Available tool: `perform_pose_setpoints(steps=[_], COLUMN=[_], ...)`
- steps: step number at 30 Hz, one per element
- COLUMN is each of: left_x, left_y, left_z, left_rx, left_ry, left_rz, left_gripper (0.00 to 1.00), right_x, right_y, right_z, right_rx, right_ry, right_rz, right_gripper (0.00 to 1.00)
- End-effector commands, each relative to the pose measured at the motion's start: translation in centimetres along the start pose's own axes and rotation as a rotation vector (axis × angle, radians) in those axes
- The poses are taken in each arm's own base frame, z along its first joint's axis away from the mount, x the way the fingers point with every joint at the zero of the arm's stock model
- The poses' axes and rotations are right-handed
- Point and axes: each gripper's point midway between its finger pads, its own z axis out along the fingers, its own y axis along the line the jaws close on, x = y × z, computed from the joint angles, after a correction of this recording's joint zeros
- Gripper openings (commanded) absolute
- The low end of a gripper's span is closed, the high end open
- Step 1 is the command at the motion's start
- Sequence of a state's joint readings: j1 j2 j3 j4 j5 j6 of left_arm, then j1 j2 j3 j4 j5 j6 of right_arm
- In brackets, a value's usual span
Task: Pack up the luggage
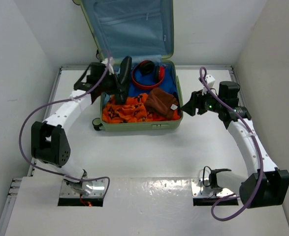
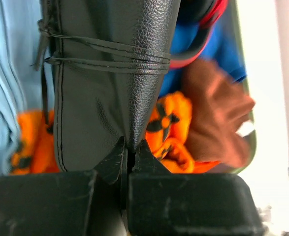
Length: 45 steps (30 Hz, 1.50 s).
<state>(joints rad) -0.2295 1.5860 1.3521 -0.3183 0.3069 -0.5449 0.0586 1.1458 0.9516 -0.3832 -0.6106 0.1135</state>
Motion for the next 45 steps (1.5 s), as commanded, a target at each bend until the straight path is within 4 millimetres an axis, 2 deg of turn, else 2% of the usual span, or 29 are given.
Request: perform_pose_setpoints(steps=[1, 8, 10, 12, 13, 16, 17, 18, 20, 22, 23, 24, 25, 26, 27, 28, 29, 30, 31, 32, 34, 35, 36, 37, 41, 42, 43, 44, 45], left_x=[1.5, 2.9, 2.5, 3.1, 3.0, 3.2, 3.5, 3.1, 1.3, -1.4, -4.4, -6.0, -9.0, -11.6, -12.9, -15.1, -17.7, -18.5, -18.9, -21.2, -22.1, -23.4, -24.6, -24.3, -27.9, -30.2, -29.4, -29.5, -31.2], left_y=[2.3, 3.0, 3.0, 2.9, 3.0, 1.9, 1.6, 1.0, -1.8, -3.2, -5.0, -5.2, -5.9, -4.6, -3.6, -1.3, -1.1, 0.3, 2.2, 4.0, 4.9, 6.8, 6.9, 8.2, 10.0, 9.3, 11.3, 12.0, 11.1], left_z=[0.5, 2.2, 2.2, 2.7, 2.7, 3.3, 3.4, 3.6, 2.5, 1.2, -1.3, -2.6, -4.2, -6.1, -6.7, -7.4, -8.4, -8.2, -6.6, -7.1, -5.9, -5.0, -4.8, -4.0, -2.2, -3.2, -0.3, 0.4, -0.3], left_rx=[-0.227, -0.443, -0.488, -0.522, -0.533, -0.471, -0.445, -0.416, -0.326, -0.279, -0.225, -0.205, -0.178, -0.193, -0.220, -0.263, -0.259, -0.267, -0.267, -0.260, -0.175, -0.158, -0.126, -0.139, -0.103, -0.066, -0.033, -0.004, 0.061], left_ry=[0.005, 0.000, -0.029, -0.030, -0.036, -0.009, 0.011, 0.008, -0.017, -0.098, -0.194, -0.257, -0.378, -0.449, -0.466, -0.495, -0.546, -0.549, -0.526, -0.589, -0.588, -0.622, -0.671, -0.655, -0.762, -0.808, -0.758, -0.748, -0.799], left_rz=[0.086, 0.150, 0.149, 0.154, 0.155, 0.150, 0.167, 0.186, 0.262, 0.317, 0.317, 0.306, 0.301, 0.279, 0.267, 0.212, 0.188, 0.163, 0.155, 0.176, 0.223, 0.236, 0.252, 0.230, 0.264, 0.258, 0.210, 0.165, 0.135], left_gripper=[0.00, 0.00, 0.03, 0.09, 0.16, 0.57, 0.78, 0.85, 0.93, 0.93, 0.93, 0.93, 0.91, 0.88, 0.79, 0.73, 0.67, 0.55, 0.53, 0.53, 0.56, 0.58, 0.61, 0.61, 0.61, 0.61, 0.60, 0.60, 0.60], right_x=[-1.5, -1.0, -1.2, -1.3, -1.4, -1.7, -1.6, -1.6, -1.8, -1.8, -2.0, -1.9, -1.9, -2.2, -2.2, -2.3, -2.3, -2.3, -2.5, -2.4, -2.5, -2.5, -2.4, -2.2, -1.2, -1.2, -0.8, -0.6, -0.6], right_y=[0.5, 0.2, 0.2, 0.3, 0.3, 0.3, 0.4, 0.2, 0.3, 0.4, 0.4, 0.3, 0.4, 0.3, 0.3, 0.3, 0.2, 0.1, 0.0, -0.1, -0.3, -0.5, -0.7, -0.8, -1.5, -1.6, -1.8, -2.1, -2.2], right_z=[-0.3, -0.2, -0.2, -0.3, -0.3, -0.3, -0.3, -0.3, -0.4, -0.5, -0.5, -0.4, -0.4, -0.4, -0.3, -0.3, -0.2, 0.0, 0.2, 0.3, 0.6, 0.7, 0.8, 1.0, 1.7, 1.8, 2.0, 2.1, 2.3], right_rx=[-0.015, -0.008, -0.007, -0.008, -0.009, -0.006, -0.011, -0.010, -0.011, -0.011, -0.012, -0.009, -0.012, -0.011, -0.009, -0.010, -0.006, -0.007, -0.007, -0.008, -0.003, 0.000, 0.011, 0.012, 0.022, 0.023, 0.031, 0.038, 0.037], right_ry=[-0.038, -0.028, -0.029, -0.030, -0.030, -0.030, -0.028, -0.027, -0.030, -0.028, -0.032, -0.030, -0.026, -0.035, -0.032, -0.037, -0.038, -0.032, -0.031, -0.023, -0.019, -0.016, -0.013, -0.005, 0.042, 0.048, 0.059, 0.065, 0.068], right_rz=[-0.023, -0.028, -0.026, -0.030, -0.035, -0.039, -0.038, -0.041, -0.051, -0.050, -0.054, -0.055, -0.048, -0.057, -0.049, -0.048, -0.046, -0.039, -0.035, -0.027, -0.018, -0.017, -0.017, -0.012, 0.001, 0.003, 0.005, 0.019, 0.020], right_gripper=[0.58, 0.58, 0.58, 0.59, 0.59, 0.59, 0.59, 0.59, 0.59, 0.59, 0.59, 0.59, 0.59, 0.59, 0.59, 0.59, 0.59, 0.59, 0.59, 0.59, 0.59, 0.59, 0.59, 0.59, 0.59, 0.59, 0.59, 0.59, 0.59])
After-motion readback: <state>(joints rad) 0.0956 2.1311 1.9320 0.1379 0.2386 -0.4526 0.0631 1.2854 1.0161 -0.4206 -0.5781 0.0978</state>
